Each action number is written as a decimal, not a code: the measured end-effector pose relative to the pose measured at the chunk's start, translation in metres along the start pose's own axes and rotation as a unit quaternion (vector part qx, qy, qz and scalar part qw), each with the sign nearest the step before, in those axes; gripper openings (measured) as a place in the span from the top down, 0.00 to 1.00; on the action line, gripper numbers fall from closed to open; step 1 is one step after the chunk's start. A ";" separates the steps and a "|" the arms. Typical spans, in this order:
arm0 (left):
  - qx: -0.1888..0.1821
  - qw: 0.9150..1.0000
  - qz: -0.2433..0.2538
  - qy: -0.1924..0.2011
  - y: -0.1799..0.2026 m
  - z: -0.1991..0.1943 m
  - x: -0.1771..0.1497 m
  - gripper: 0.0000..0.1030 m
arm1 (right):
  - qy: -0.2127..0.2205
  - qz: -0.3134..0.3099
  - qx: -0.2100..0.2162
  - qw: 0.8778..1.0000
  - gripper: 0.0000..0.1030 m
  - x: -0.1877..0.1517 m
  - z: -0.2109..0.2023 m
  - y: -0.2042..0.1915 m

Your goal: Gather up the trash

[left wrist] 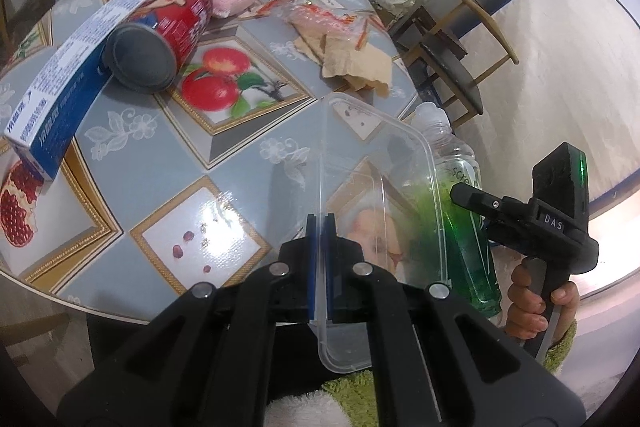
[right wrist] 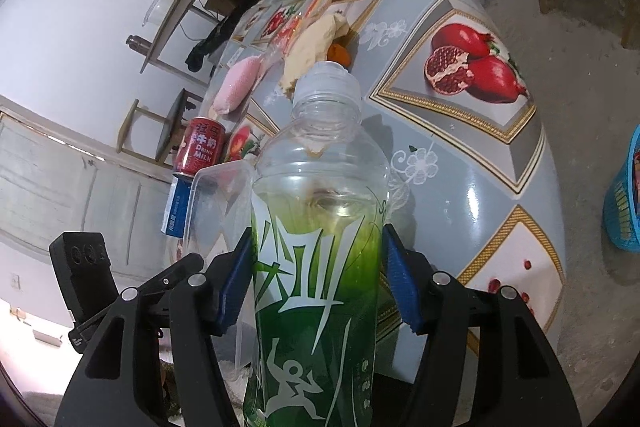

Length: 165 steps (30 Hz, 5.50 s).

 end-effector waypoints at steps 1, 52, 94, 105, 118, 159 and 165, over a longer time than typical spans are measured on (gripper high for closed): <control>0.000 1.000 0.002 0.002 0.002 -0.001 0.000 0.98 | 0.003 -0.001 0.000 1.000 0.42 0.000 -0.002 -0.001; -0.102 0.941 0.279 -0.165 0.376 0.171 -0.003 0.98 | 0.259 0.260 -0.082 0.927 0.41 -0.076 -0.267 0.261; -0.087 0.969 0.229 0.019 0.204 0.026 0.005 0.14 | 0.258 0.164 -0.205 0.930 0.28 -0.073 -0.236 0.187; -0.002 0.987 0.112 0.118 0.043 -0.048 0.008 0.08 | 0.183 -0.006 -0.130 0.975 0.23 -0.008 -0.128 0.030; 0.125 0.975 -0.017 0.182 -0.115 -0.088 0.037 0.08 | 0.092 -0.066 -0.082 0.990 0.23 0.053 0.011 -0.054; 0.189 0.980 -0.010 0.057 -0.131 -0.031 0.024 0.64 | -0.011 -0.122 -0.193 0.974 0.94 0.092 0.103 -0.036; 0.183 0.982 -0.007 0.041 -0.121 -0.040 0.001 0.65 | -0.032 -0.122 -0.175 0.977 0.94 0.051 0.081 -0.034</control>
Point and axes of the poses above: each gripper's, at about its wrist camera, not at the fingertips, and z roughly the way its jaws point, y to its right, x to its top, the point moved 1 cm from there along z, roughly the way its jaws point, and after that the axes turned 9 degrees about x, right-handed, at the moved point
